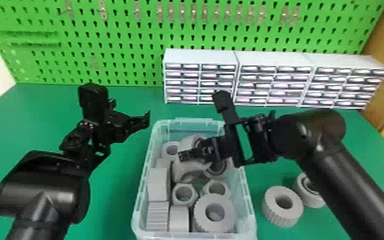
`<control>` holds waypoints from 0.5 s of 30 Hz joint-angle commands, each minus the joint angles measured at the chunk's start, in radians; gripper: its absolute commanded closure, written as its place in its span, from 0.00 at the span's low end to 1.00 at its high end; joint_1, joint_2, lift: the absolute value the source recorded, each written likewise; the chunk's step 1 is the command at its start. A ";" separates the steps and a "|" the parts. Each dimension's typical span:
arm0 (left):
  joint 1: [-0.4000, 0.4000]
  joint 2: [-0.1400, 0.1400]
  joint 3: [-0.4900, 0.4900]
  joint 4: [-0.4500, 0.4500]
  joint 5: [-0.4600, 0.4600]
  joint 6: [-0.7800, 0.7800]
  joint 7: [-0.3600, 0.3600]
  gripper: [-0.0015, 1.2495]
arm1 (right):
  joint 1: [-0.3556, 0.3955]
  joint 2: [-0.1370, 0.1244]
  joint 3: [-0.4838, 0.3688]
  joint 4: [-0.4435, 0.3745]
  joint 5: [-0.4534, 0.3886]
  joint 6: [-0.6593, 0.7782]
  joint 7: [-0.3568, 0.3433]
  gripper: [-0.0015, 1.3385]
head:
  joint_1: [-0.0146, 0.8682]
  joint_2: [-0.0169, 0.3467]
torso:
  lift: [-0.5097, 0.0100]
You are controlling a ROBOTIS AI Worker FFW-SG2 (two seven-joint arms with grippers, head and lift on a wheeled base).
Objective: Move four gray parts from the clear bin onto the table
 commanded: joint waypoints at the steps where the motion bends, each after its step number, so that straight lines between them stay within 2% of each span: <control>1: 0.000 -0.002 0.004 0.000 -0.003 -0.001 0.000 0.10 | 0.022 0.011 -0.088 -0.040 0.038 0.020 0.000 0.90 | 0.79 0.12 | 0.89; 15: 0.005 -0.002 0.010 -0.002 -0.004 -0.001 -0.002 0.10 | 0.055 -0.003 -0.257 -0.120 0.092 0.056 0.000 0.90 | 0.79 0.12 | 0.89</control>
